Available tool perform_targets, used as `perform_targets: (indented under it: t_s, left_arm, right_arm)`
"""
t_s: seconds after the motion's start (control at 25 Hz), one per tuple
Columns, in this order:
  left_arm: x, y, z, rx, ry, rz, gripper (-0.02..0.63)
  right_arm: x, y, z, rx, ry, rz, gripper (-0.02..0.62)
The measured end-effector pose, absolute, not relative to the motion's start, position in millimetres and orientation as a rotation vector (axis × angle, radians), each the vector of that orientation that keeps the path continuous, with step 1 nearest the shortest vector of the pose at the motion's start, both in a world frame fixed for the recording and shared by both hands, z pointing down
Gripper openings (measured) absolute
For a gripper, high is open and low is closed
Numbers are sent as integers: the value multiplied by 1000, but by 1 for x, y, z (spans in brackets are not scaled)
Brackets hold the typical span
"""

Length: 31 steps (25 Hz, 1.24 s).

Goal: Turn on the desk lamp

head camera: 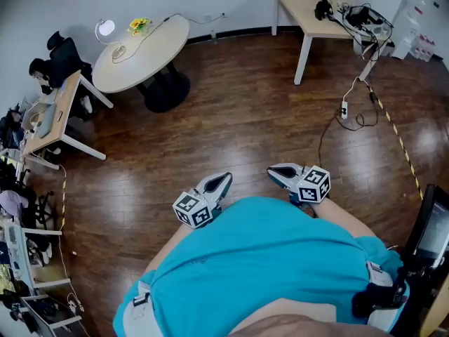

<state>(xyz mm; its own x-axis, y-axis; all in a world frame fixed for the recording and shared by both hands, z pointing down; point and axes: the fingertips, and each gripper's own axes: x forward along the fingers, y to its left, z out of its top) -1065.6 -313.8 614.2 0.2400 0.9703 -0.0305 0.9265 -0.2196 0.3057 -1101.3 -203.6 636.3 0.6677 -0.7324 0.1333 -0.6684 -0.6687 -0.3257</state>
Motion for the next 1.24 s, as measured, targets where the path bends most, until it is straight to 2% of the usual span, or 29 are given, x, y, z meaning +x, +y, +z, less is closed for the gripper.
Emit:
perform_targets:
  t_s: [0.4, 0.8, 1.24]
  left_arm:
    - [-1085, -343, 604, 2281, 1821, 201, 18]
    - [-1070, -388, 607, 2255, 1787, 170, 18]
    - [-1066, -392, 598, 2261, 1759, 144, 18]
  right_arm:
    - [-1132, -233, 617, -2714, 1047, -268, 0]
    - [-1124, -273, 625, -2720, 1063, -296, 0]
    - [-1125, -265, 619, -2738, 1043, -296, 0]
